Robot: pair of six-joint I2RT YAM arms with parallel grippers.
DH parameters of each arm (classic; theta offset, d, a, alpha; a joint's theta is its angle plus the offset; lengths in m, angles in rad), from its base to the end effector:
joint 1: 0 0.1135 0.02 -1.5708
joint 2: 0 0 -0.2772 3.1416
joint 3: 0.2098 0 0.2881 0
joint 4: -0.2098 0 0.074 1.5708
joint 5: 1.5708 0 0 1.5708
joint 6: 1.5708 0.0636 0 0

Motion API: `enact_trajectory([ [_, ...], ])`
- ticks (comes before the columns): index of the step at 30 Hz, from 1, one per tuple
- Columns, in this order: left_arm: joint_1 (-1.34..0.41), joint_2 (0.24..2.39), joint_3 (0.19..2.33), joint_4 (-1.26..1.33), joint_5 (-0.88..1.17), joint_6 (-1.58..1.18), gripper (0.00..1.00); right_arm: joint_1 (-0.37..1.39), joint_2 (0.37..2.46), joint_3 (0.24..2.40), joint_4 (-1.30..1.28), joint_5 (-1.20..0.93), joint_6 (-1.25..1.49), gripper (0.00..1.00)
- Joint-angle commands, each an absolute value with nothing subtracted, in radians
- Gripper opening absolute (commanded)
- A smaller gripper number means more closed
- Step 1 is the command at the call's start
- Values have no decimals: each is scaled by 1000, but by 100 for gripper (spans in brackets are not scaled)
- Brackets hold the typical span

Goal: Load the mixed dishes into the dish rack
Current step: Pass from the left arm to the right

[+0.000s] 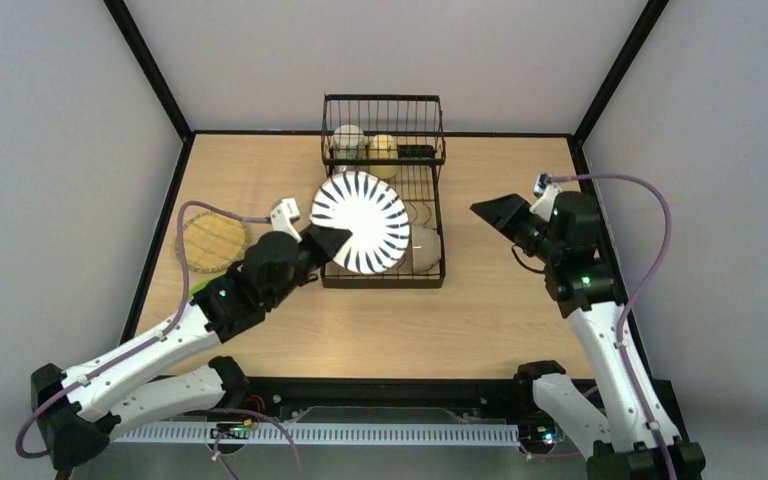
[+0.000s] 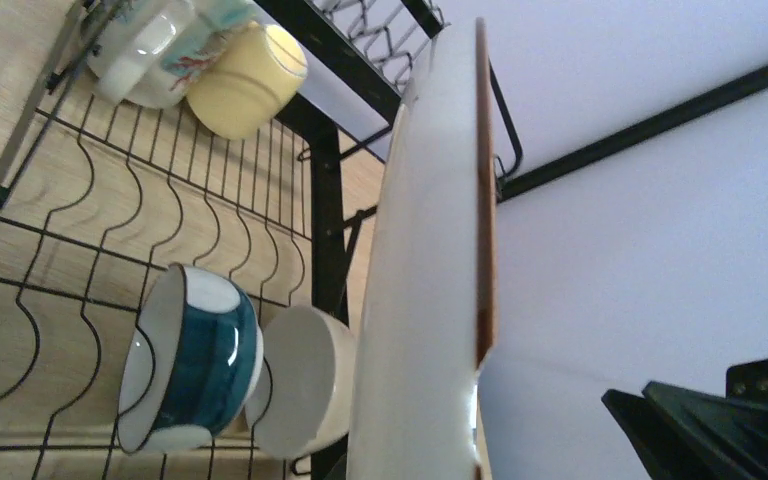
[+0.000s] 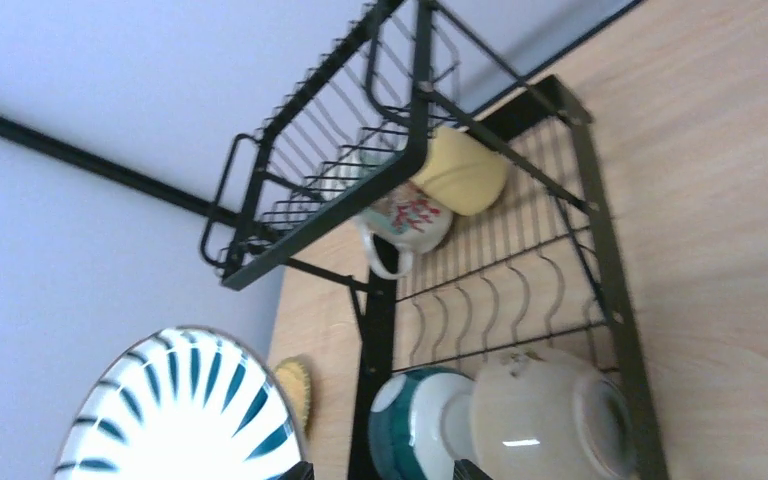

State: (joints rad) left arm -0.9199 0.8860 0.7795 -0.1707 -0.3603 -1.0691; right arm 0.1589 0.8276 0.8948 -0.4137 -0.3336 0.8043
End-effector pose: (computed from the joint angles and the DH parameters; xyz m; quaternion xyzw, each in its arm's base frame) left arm 0.1752 -0.1930 0.3214 -0.1662 0.7749 -0.4192 0.4430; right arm 0.2294 0.0579 0.3509 0.1655 0.7957 0.3829 0.4393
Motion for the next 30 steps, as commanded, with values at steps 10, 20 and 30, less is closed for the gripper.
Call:
enact_trajectory([
  [10,-749,1064,888,241,54,-1226,2,164,1020,891,-27,-741,730,83],
  [20,-712,1083,852,396,124,-1350,2,164,1046,859,-22,-780,694,83],
  [30,-707,1143,862,448,187,-1379,2,171,1070,860,29,-846,725,83],
])
